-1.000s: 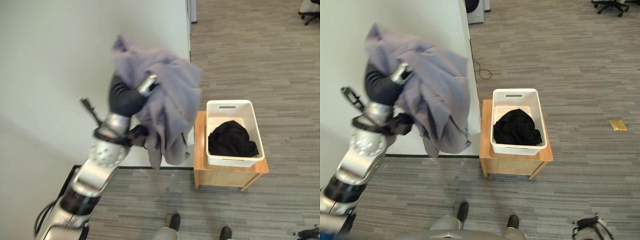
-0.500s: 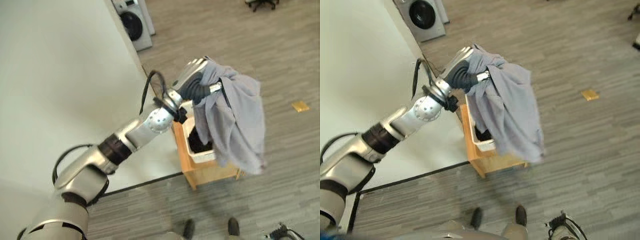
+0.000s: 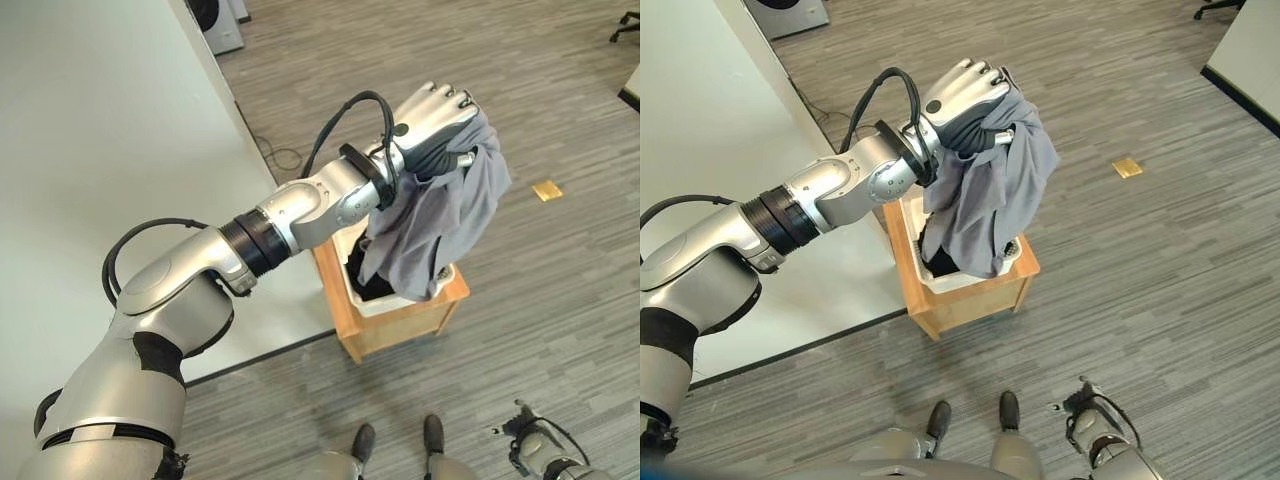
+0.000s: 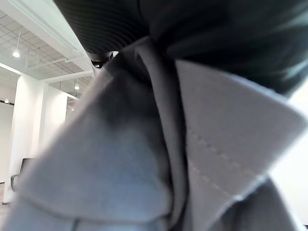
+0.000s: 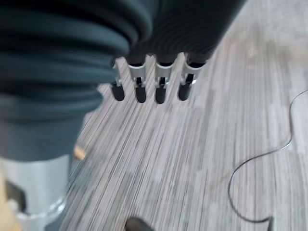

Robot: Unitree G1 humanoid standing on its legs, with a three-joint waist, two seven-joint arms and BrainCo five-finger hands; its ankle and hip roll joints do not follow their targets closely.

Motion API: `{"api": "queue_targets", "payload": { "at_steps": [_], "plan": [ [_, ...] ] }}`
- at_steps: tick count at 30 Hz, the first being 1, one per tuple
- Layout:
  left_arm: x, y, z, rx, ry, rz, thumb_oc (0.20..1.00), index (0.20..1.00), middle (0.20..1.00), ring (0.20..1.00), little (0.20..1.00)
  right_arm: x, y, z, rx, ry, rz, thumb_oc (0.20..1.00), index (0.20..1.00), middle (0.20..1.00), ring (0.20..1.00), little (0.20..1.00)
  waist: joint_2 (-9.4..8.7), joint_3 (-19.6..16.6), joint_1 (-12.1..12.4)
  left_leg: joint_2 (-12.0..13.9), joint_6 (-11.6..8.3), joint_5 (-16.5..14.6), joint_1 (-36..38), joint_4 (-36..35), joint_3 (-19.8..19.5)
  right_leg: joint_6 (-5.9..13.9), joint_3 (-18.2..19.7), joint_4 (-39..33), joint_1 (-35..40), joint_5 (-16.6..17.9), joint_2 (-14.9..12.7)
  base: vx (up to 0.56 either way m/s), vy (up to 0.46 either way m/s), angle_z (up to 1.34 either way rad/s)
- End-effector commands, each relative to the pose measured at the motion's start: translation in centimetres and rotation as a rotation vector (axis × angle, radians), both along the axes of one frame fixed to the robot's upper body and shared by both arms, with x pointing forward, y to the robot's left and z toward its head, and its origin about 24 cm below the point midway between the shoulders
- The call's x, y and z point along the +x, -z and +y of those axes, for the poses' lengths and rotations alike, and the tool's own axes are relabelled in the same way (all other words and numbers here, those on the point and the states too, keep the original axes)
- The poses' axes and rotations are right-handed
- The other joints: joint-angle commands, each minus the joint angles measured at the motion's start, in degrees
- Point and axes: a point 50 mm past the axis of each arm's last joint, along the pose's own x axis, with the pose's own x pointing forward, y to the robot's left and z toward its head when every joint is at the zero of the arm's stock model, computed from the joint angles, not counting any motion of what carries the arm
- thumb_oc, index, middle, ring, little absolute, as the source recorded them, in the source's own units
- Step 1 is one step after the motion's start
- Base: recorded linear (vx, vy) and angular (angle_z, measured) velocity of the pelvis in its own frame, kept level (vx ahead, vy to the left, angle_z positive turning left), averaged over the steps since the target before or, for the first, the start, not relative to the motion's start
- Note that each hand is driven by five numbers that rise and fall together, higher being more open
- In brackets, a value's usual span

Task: Pick up bed clothes into laundry basket.

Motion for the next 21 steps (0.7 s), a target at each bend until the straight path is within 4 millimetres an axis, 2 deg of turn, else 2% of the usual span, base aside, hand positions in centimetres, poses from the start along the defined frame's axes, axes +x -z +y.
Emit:
{"api": "queue_targets", "payload": {
  "at_steps": [1,7,14,18,19,20,21],
  "plan": [
    [0.5,-6.4,0.4,-0.071,-0.084,-0.197,0.2,0.2,0.2,0.2,0.2,-0.2,-0.4,-1.0,0.003,0.038,-0.036,1.0,1.0,1.0,1.0,1.0,-0.1,-1.79,1.06,0.04,-1.68,5.08,-5.2,-5.67,-1.93,0.33,-2.05,0.79,6.53,-9.2,3.42,0.04,0.057,-0.01],
    [0.9,-7.1,0.8,-0.049,-0.133,-0.218,0.2,0.2,0.2,0.2,0.2,1.3,-1.1,-1.0,0.012,0.022,-0.082,1.0,1.0,1.0,1.0,1.0,-0.56,-1.15,1.11,0.3,-1.22,4.96,-6.89,-5.67,-1.32,1.09,-1.57,0.79,4.82,-8.91,2.68,0.02,0.062,-0.02],
    [1.7,-8.6,1.7,-0.003,-0.233,-0.275,0.2,0.2,0.2,0.2,0.2,1.4,-1.3,-1.3,0.014,0.024,-0.084,1.0,1.0,1.0,1.0,1.0,-1.9,-1.1,1.24,0.72,-0.91,4.63,-8.3,-5.67,-0.36,1.8,-1.15,0.79,3.01,-8.19,2.24,0.02,0.044,-0.14],
    [1.8,-9.5,1.4,-0.011,-0.259,-0.298,0.2,0.2,0.2,0.2,0.2,1.3,-1.5,-1.9,0.006,0.027,-0.08,1.0,1.0,1.0,1.0,1.0,-2.49,-0.93,1.08,0.84,-0.78,4.39,-8.55,-5.67,-0.2,2.06,-1.24,0.79,2.65,-8.09,1.81,0.01,0.032,-0.06],
    [1.1,-9.5,0.0,-0.012,-0.211,-0.308,0.2,0.2,0.2,0.2,0.2,3.6,-1.4,1.0,0.056,-0.06,-0.093,1.0,1.0,1.0,1.0,1.0,-2.34,-0.87,2.18,0.65,-0.58,4.49,-8.65,-5.67,-0.47,2.09,-1.55,0.79,2.71,-8.1,1.65,0.02,0.034,0.0],
    [0.6,-10.0,-0.5,-0.004,-0.207,-0.354,0.2,0.2,0.2,0.2,0.2,3.5,-0.6,3.1,0.088,-0.159,-0.065,1.0,1.0,1.0,1.0,1.0,-2.44,-0.74,2.51,0.59,-0.47,4.36,-8.79,-5.67,-0.59,2.15,-1.59,0.79,2.65,-8.12,1.44,0.01,0.043,-0.03],
    [0.3,-10.6,-0.7,-0.023,-0.209,-0.382,0.2,0.2,0.2,0.2,0.2,3.1,-0.4,3.4,0.091,-0.16,-0.057,1.0,1.0,1.0,1.0,1.0,-2.45,-0.48,2.32,0.54,-0.42,4.27,-8.95,-5.67,-0.46,2.29,-1.48,0.79,2.47,-7.98,1.3,0.0,0.06,0.0]
  ]
}}
